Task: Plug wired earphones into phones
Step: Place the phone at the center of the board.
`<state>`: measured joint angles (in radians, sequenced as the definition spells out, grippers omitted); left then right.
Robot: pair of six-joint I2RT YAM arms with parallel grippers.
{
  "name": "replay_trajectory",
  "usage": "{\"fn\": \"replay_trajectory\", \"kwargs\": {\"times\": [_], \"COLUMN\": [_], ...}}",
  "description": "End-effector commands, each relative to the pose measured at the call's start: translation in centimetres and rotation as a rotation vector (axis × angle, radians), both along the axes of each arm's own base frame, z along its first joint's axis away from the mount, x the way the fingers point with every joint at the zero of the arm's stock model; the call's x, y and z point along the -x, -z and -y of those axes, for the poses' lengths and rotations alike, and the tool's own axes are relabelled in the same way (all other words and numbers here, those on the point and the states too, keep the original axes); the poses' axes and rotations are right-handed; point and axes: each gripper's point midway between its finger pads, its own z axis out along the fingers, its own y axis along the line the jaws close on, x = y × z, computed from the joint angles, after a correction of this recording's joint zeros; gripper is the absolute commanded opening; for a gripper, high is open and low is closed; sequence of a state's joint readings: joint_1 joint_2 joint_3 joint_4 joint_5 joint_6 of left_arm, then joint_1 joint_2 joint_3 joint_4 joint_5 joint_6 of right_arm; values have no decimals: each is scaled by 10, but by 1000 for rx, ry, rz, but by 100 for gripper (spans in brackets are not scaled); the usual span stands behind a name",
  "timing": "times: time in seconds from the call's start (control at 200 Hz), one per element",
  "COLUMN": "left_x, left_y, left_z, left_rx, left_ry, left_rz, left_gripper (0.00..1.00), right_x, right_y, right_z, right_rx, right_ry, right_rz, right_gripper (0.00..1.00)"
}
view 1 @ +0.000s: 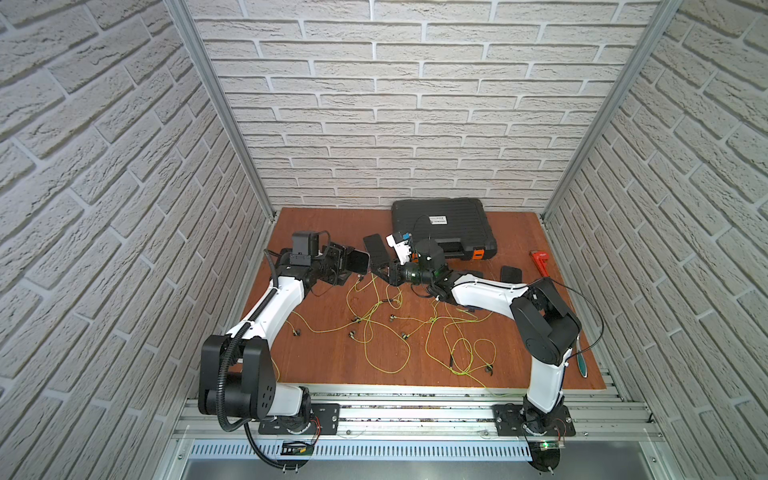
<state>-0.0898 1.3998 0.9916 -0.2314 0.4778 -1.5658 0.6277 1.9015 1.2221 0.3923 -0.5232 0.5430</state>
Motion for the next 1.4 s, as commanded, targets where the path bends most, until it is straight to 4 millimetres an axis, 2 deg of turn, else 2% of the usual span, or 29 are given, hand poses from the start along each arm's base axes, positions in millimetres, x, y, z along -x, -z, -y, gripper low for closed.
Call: {"fn": "replay_trajectory", "kwargs": {"times": [0.0,0.085,0.25,0.365,0.485,0.645,0.725,0.86,1.01,1.255,1.395], "left_x": [0,3,18,35,44,47,45,37,34,23,26], "left_y": [-11,-1,4,6,11,33,46,72,100,128,138], "left_z": [-32,-53,-88,-108,-123,-144,-145,-132,-132,-120,-121], "left_rx": [-108,-162,-311,-523,-615,-741,-790,-791,-804,-813,-827], "left_ry": [1,9,145,323,428,527,573,624,673,773,797], "left_rz": [44,21,-10,-82,-131,-252,-293,-311,-372,-398,-419], "left_gripper": [0,0,0,0,0,0,0,0,0,0,0], "right_x": [9,15,27,27,24,23,25,26,30,29,30], "right_y": [-20,-9,15,23,29,35,40,44,47,50,48], "right_z": [24,46,79,88,95,106,112,123,130,131,131], "right_rx": [17,70,242,290,312,340,366,395,413,424,419], "right_ry": [-17,-8,30,57,95,150,168,212,228,228,221], "right_rz": [15,-15,-39,-47,-58,-61,-62,-64,-66,-67,-46], "right_gripper": [35,44,47,46,45,43,42,41,41,40,40]}}
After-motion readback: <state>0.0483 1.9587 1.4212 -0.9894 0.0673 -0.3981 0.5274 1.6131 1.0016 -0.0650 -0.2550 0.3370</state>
